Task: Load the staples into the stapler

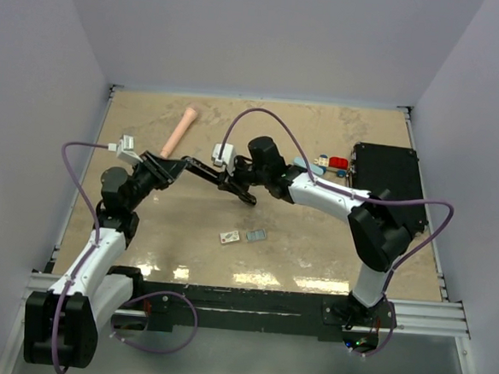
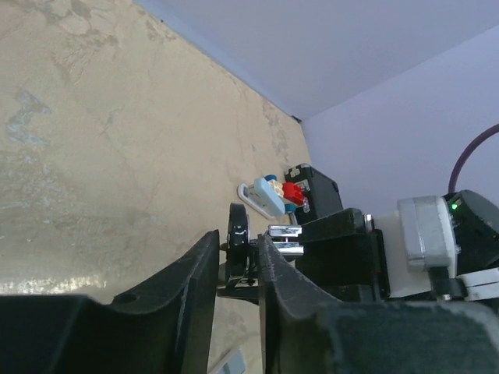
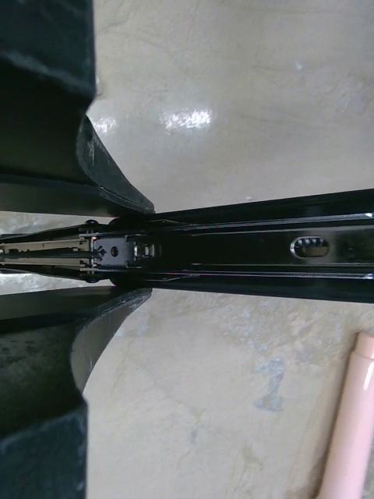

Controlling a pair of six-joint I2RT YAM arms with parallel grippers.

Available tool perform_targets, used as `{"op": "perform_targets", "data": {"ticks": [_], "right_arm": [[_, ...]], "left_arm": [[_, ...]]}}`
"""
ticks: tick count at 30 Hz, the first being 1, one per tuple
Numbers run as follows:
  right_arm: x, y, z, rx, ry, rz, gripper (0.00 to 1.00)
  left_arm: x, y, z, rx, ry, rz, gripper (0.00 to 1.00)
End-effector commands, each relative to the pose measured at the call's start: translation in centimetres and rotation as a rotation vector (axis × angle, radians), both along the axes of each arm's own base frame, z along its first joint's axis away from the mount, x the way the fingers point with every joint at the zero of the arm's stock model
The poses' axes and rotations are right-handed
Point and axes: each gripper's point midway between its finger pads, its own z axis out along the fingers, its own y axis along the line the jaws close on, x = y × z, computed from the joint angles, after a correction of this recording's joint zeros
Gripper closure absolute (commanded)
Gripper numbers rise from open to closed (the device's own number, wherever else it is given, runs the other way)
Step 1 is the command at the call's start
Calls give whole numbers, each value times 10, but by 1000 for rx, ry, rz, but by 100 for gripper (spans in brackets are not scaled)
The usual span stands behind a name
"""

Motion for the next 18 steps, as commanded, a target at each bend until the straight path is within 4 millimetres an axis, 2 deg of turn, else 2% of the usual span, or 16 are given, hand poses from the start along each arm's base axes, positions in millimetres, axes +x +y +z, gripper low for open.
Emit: {"op": "perform_targets", "data": {"ticks": [1,2,3,4,5,6,7,8,9,11,13,15,17,18], "right_arm": [[19,-29,11,-129,-91,-97,100],[20,-34,9,-154,-92,-105,100],[20,-38,5,-188,-102,-104,100],[18,-46,-4,-236,-83,-107,100],[20,-54,-8,-278,-88,-128,100],[21,-60,-13,-314,-96,-133,100],[18,-68,-22,-368,-74,-137,100],[20,-76,-27,-412,-73,-162,100],[20,-80,-31,-439,-65,-159,100],[19,-90,-38,-498,-51,-176,100],[20,-97,-44,-552,-39,-194,100],[20,-96,-44,-559,-40,-173,100],[17,-94,-53,-578,-23,-137,100],[17,-92,-54,-584,-27,-120,100]], "left_arm": [[0,2,36,123,-134,-9,60],[1,7,24,161,-76,11,47],[3,11,35,199,-91,26,43],[4,16,35,275,-104,41,39],[3,23,27,320,-52,68,36],[4,28,40,392,-89,80,34],[2,32,45,432,-91,92,32],[-2,37,35,479,-32,103,31],[-2,43,51,549,-72,118,30],[-8,54,52,629,-43,163,30],[-13,65,65,700,-68,211,30],[-16,72,62,736,-65,253,30],[-17,76,60,747,-67,287,29],[-17,77,52,758,-53,284,30]]}}
